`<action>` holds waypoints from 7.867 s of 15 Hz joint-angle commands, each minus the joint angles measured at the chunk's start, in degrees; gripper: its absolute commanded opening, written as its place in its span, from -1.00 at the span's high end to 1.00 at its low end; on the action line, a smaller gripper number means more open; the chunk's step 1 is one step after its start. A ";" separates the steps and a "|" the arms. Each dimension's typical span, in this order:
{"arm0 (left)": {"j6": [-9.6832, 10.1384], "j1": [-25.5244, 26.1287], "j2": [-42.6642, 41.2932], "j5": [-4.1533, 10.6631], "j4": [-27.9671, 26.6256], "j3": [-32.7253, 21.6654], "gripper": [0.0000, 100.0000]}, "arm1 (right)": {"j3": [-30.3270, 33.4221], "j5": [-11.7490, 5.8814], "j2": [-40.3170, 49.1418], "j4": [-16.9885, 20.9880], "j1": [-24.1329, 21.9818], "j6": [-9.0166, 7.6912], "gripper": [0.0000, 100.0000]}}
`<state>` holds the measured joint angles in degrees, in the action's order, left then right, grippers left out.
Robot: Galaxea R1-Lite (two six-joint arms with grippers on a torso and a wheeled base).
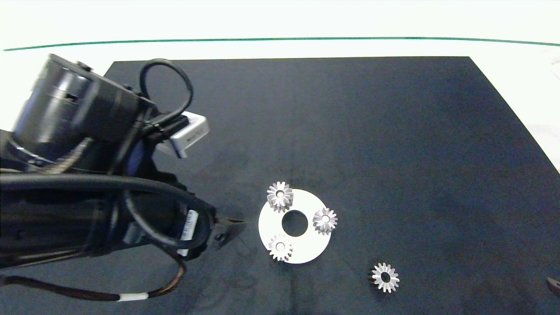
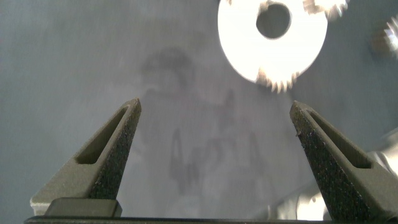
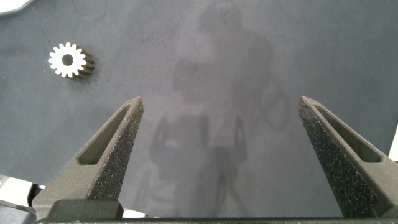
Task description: Remove an incorrectly installed larger gear and replace it with the correct smaller gear
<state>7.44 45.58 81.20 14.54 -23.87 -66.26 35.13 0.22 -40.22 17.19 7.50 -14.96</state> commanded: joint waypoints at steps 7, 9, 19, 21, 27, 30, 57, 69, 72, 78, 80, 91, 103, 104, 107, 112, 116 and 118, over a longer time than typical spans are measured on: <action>-10.69 6.71 16.88 4.09 -6.45 -17.06 -1.00 | 2.40 -0.13 1.81 0.21 3.31 -0.77 -1.00; -12.01 7.33 21.37 4.09 -6.45 -19.61 -1.00 | 2.31 -0.13 2.07 0.21 3.31 -0.77 -1.00; -16.58 0.83 26.64 4.09 -6.63 -28.14 -1.00 | 2.22 0.48 2.34 0.21 3.49 -0.69 -1.00; -16.58 -0.93 27.26 4.09 -6.72 -27.87 -1.00 | 2.22 0.57 2.25 0.21 3.49 -0.69 -1.00; -15.35 -0.76 28.93 4.09 -6.98 -27.96 -1.00 | 1.96 0.57 1.63 0.21 3.49 -0.69 -1.00; -14.82 -0.84 29.98 4.09 -7.07 -27.79 -1.00 | 1.96 0.57 1.54 0.21 3.49 -0.69 -1.00; -16.49 -0.58 34.90 4.09 -14.19 -35.96 0.06 | 1.69 1.10 1.54 -0.05 3.58 -0.77 -1.00; -16.05 -0.32 32.09 4.09 -16.30 -35.87 0.44 | 1.60 1.19 1.54 -0.05 3.58 -0.77 -1.00; -16.05 -0.40 30.68 4.09 -16.38 -35.52 0.44 | 1.60 1.27 1.37 -0.05 3.49 -0.77 -1.00; -12.01 -0.76 25.85 4.00 -22.62 -34.38 0.44 | 1.60 1.19 1.28 0.04 3.58 -0.77 -1.00; -11.83 -0.84 24.18 4.00 -22.71 -32.80 0.44 | 1.60 1.19 1.37 0.04 3.58 -0.77 -1.00; -12.09 -10.34 14.07 1.45 -3.55 -5.11 0.44 | 1.08 1.19 1.11 -0.05 3.58 -0.77 -1.00; -12.36 -12.18 12.40 0.93 8.84 5.35 -1.00 | 0.55 1.71 0.93 -0.05 3.66 -0.86 -1.00; -12.27 -12.36 11.96 0.93 8.84 5.35 -1.00 | 0.55 1.71 0.84 -0.05 3.93 -0.95 -1.00; -12.36 -12.80 7.92 1.10 8.66 4.12 -1.00 | 0.55 1.63 1.02 0.04 3.93 -0.95 -1.00; -7.79 -25.72 -8.25 1.10 5.32 2.54 -1.00 | 0.37 1.89 1.02 0.21 3.93 -2.01 -1.00; -7.35 -28.35 -13.35 1.10 -14.10 -8.36 -1.00 | -0.24 1.71 -5.49 -0.14 8.32 -2.09 -1.00; -6.56 -30.99 -15.02 1.10 -18.32 -12.41 -1.00 | 2.66 0.92 -12.87 -0.14 15.35 -2.01 -1.00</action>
<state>0.49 16.45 69.27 15.54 -40.51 -75.25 35.57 1.56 -45.64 16.99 17.34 -16.86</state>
